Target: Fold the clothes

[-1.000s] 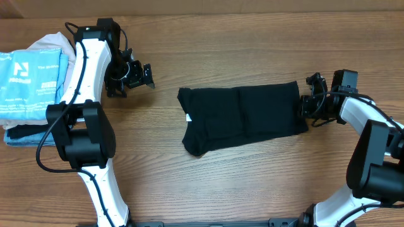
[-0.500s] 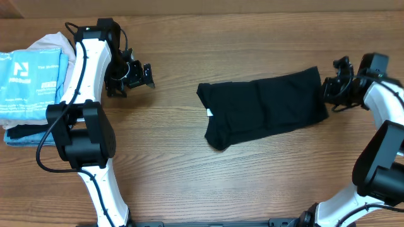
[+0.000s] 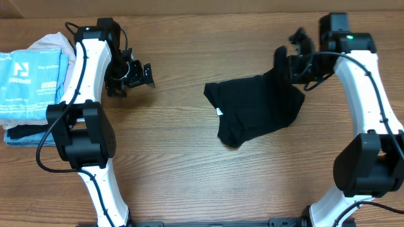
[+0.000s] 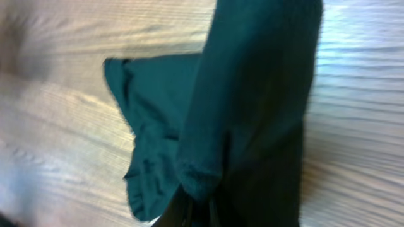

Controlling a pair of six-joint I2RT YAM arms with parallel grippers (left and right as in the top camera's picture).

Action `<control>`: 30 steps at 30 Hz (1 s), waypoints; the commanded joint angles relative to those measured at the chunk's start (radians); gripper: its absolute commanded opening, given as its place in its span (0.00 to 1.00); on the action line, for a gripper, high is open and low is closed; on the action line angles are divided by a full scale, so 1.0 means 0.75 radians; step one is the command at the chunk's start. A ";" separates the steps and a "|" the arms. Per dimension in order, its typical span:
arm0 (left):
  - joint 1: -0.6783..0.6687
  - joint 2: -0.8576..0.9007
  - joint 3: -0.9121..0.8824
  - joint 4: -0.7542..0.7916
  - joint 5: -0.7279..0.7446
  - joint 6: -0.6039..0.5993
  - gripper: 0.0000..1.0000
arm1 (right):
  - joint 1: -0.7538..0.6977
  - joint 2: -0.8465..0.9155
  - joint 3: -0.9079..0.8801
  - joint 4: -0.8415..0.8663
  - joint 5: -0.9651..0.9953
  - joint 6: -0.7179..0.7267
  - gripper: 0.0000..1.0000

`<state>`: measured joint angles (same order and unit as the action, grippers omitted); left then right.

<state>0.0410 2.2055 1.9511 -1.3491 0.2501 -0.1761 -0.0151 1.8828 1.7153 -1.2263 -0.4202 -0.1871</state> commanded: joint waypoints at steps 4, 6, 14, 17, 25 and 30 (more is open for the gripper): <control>-0.013 -0.011 0.013 0.023 0.012 0.020 1.00 | 0.195 -0.012 0.040 -0.089 -0.010 0.007 0.04; -0.015 -0.011 0.013 0.026 0.013 0.020 1.00 | 0.246 -0.012 0.039 -0.098 -0.010 0.011 0.04; -0.016 -0.011 0.013 0.026 0.013 0.020 1.00 | 0.431 -0.009 -0.082 0.105 0.026 0.160 0.04; -0.016 -0.011 0.013 0.026 0.012 0.020 1.00 | 0.484 -0.009 -0.152 0.191 0.049 0.188 0.04; -0.016 -0.011 0.013 0.034 0.013 0.020 1.00 | 0.579 -0.009 -0.352 0.484 0.050 0.261 0.04; -0.016 -0.011 0.013 0.033 0.013 0.020 1.00 | 0.579 -0.009 -0.403 0.592 0.049 0.331 0.04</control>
<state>0.0391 2.2059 1.9511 -1.3231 0.2501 -0.1764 0.4149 1.8828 1.4258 -0.8017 -0.3771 0.0242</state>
